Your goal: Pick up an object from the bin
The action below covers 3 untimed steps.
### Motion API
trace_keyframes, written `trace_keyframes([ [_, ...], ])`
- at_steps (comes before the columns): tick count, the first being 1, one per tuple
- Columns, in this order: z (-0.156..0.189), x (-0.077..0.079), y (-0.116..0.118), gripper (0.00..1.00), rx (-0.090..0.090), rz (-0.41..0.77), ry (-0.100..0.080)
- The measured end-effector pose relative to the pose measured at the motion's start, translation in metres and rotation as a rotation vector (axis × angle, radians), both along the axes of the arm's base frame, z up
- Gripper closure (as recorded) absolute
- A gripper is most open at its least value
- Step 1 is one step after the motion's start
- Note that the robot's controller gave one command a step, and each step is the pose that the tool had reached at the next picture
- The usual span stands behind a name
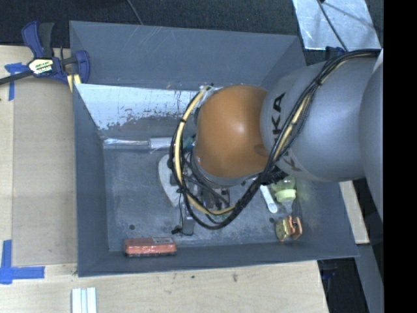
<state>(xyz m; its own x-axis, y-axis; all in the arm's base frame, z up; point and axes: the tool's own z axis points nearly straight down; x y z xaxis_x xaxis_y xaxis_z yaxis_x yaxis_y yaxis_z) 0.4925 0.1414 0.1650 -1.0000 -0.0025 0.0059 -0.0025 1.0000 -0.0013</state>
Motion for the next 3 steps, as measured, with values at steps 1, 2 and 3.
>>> trace_keyframes([
  [1,0.005,0.002,0.000,0.00,0.002,-0.002,-0.008],
  [2,-0.031,0.035,-0.018,0.00,0.004,0.083,-0.016],
  [3,-0.064,0.056,-0.055,0.00,0.002,0.083,-0.008],
])
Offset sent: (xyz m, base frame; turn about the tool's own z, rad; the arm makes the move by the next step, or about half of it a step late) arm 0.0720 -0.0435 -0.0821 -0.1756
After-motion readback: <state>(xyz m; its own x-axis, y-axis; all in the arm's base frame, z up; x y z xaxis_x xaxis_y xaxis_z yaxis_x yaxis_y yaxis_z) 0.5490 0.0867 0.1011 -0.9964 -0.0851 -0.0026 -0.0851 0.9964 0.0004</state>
